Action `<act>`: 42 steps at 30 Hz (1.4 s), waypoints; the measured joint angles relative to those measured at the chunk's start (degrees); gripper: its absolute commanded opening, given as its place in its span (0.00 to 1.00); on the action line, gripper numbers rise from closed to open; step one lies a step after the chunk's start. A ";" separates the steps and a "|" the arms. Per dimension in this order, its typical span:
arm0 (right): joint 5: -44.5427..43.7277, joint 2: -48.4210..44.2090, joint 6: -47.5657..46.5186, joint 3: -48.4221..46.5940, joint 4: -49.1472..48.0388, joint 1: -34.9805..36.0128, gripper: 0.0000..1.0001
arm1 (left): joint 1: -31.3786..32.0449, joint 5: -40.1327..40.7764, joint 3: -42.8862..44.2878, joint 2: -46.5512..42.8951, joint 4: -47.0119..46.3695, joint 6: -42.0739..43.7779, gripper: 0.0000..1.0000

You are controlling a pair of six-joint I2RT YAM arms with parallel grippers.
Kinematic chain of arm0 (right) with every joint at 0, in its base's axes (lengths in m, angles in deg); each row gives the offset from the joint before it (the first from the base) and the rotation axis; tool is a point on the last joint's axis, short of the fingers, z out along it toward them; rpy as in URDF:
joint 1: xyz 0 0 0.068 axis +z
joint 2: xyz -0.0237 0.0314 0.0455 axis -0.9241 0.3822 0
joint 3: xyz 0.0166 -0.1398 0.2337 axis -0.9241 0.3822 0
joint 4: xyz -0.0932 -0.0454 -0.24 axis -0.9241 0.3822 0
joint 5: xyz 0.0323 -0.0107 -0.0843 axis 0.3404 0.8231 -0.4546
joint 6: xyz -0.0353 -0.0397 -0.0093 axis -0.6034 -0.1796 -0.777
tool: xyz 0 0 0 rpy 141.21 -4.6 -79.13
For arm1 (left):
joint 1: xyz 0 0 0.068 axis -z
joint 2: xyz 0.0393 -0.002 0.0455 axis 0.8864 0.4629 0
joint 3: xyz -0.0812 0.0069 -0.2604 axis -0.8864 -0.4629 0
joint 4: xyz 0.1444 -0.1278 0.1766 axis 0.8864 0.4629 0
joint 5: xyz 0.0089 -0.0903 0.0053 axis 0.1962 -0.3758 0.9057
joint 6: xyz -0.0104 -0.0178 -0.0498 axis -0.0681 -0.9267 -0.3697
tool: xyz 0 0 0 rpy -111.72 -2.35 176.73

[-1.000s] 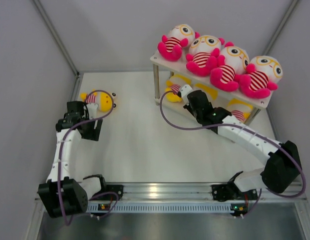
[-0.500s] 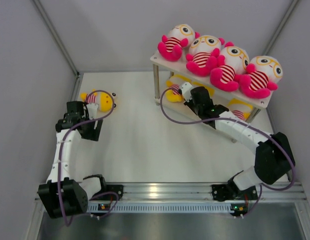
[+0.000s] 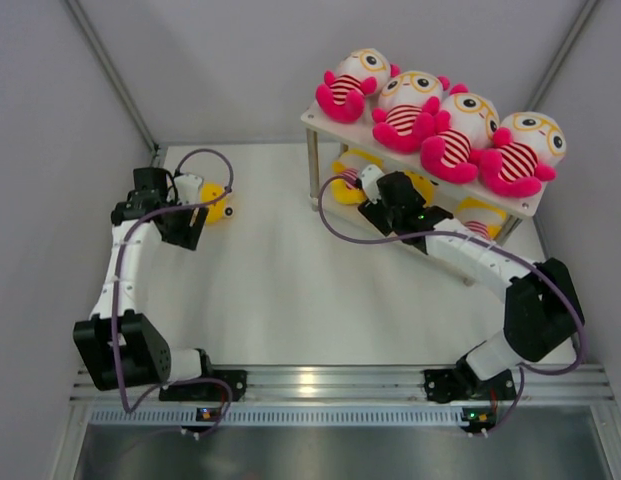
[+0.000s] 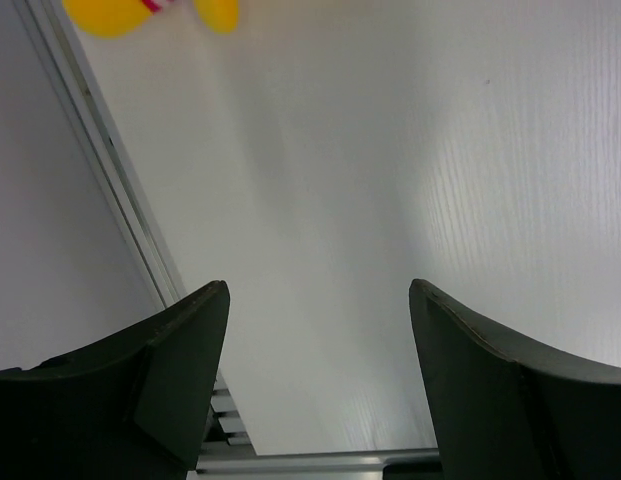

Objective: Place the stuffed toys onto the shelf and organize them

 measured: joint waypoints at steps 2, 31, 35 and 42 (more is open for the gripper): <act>-0.52 -0.57 0.00 -0.33 0.26 0.33 0.75 | 1.60 -0.07 3.43 3.41 -1.09 0.02 0.79; -3.48 -6.64 -3.76 -1.27 -0.72 17.70 0.76 | 8.04 4.50 20.92 38.32 -20.20 -15.65 0.04; 2.43 -7.78 -7.10 0.31 -8.90 23.41 0.77 | 8.02 -0.96 13.62 27.43 -19.21 -24.55 0.05; 13.20 2.03 -14.36 -3.17 -22.64 33.97 0.77 | 8.00 -7.23 8.76 5.79 -17.07 -42.82 0.02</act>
